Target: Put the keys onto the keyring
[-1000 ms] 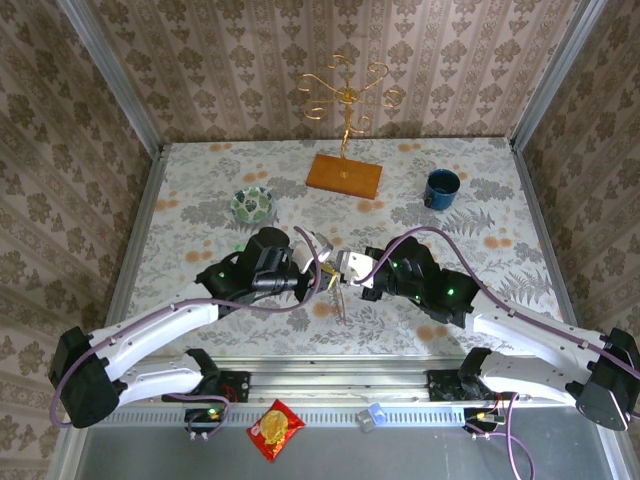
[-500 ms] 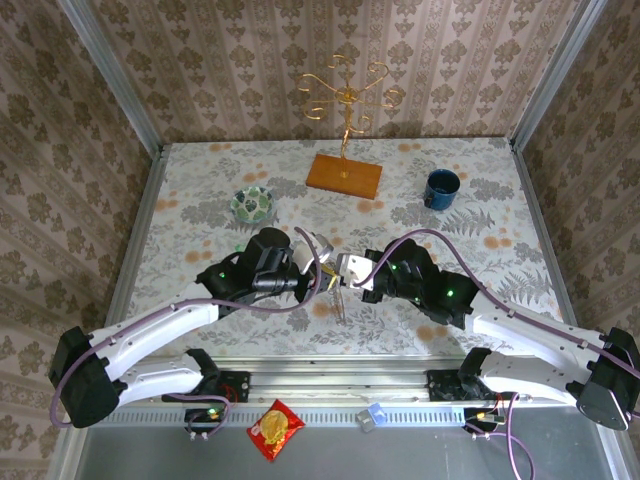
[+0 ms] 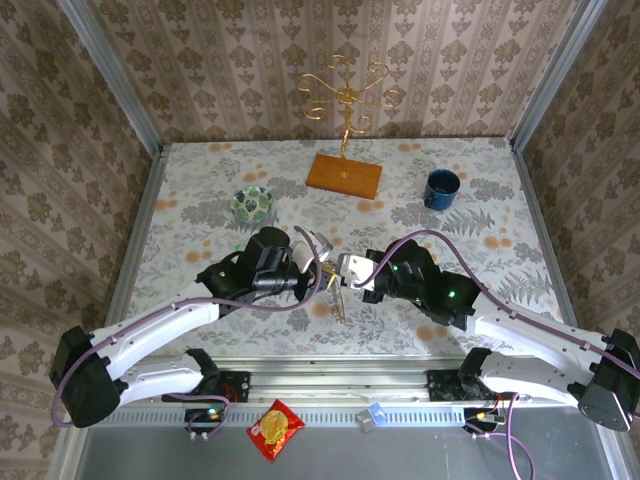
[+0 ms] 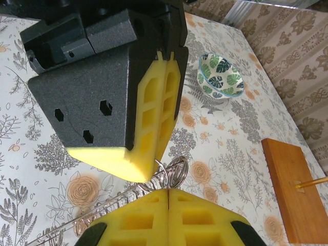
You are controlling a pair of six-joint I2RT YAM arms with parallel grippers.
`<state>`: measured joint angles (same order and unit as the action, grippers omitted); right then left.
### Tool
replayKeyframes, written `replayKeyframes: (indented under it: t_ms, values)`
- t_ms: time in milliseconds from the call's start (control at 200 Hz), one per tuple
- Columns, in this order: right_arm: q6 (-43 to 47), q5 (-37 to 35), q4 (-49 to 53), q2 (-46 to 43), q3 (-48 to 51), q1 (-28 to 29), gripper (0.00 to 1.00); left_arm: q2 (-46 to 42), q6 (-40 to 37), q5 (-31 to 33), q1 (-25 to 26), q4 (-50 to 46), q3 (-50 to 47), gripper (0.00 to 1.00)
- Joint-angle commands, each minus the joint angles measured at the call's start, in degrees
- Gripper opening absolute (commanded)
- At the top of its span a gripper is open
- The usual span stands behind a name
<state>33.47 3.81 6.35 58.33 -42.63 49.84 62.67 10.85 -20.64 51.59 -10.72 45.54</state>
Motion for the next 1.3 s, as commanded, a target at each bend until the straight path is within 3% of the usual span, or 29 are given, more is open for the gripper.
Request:
replayKeyframes:
  t_ms: [0,745,1275,1295]
  values:
    - [0.24,-2.72,-1.75,-0.23,0.89,0.56,0.0,-0.1,1.43,-0.72,-0.39,2.18,1.86,0.0]
    - [-0.27,0.66,0.69,0.06,0.54,1.45,0.0,-0.01,2.15,-0.41,-0.67,2.77,1.83,0.0]
    - [-3.0,7.19,2.88,0.56,0.43,1.52,0.0,-0.78,1.73,-0.64,-0.8,6.7,0.54,0.0]
    - [-3.35,7.38,2.96,0.56,0.44,1.49,0.06,-0.95,1.37,-0.63,-0.82,7.38,0.18,0.0]
